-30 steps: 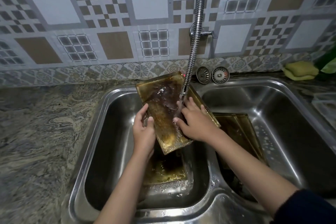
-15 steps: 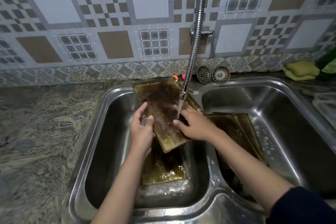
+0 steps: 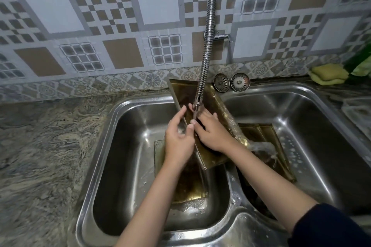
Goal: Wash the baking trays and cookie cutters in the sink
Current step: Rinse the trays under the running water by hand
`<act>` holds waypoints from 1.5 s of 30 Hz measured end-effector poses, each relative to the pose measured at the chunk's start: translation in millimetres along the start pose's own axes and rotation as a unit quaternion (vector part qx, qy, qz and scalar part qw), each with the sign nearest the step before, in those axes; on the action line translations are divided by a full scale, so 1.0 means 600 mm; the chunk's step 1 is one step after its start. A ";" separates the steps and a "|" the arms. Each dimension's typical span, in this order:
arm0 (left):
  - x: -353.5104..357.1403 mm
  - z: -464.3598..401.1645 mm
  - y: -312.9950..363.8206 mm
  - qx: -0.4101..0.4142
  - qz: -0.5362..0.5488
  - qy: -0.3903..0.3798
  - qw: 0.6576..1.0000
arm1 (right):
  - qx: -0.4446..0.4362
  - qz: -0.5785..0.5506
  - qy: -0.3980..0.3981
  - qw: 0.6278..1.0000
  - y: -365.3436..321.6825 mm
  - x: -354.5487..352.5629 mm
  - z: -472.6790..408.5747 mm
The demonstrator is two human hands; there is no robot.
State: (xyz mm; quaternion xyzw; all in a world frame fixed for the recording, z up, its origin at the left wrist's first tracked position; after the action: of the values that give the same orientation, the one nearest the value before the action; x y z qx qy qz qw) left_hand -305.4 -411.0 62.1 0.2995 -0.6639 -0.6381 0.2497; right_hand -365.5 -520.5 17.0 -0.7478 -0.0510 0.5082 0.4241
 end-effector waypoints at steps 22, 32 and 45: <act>0.002 0.019 -0.004 -0.007 0.076 0.037 0.996 | -0.033 0.084 -0.018 0.996 0.001 -0.009 -0.003; -0.004 0.018 -0.020 -0.024 0.070 0.025 0.997 | -0.031 0.143 -0.030 0.989 -0.016 -0.003 -0.034; -0.052 -0.013 -0.049 -0.091 0.147 0.066 0.983 | -0.078 0.134 -0.079 0.985 -0.021 0.008 0.005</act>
State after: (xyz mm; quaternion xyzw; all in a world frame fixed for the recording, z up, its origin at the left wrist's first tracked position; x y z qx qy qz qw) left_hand -275.9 -394.6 35.1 0.2156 -0.6219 -0.6313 0.4102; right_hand -361.2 -508.1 21.7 -0.7362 -0.0231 0.6127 0.2866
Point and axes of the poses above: each hand's wrist, its own z-axis away from the middle knuckle, its own x-axis out of the palm, y = z × x, the point moved 1 cm from there along -z, towards the middle knuckle, and after that the axes turned 4 degrees about z, right-handed, at the moved point
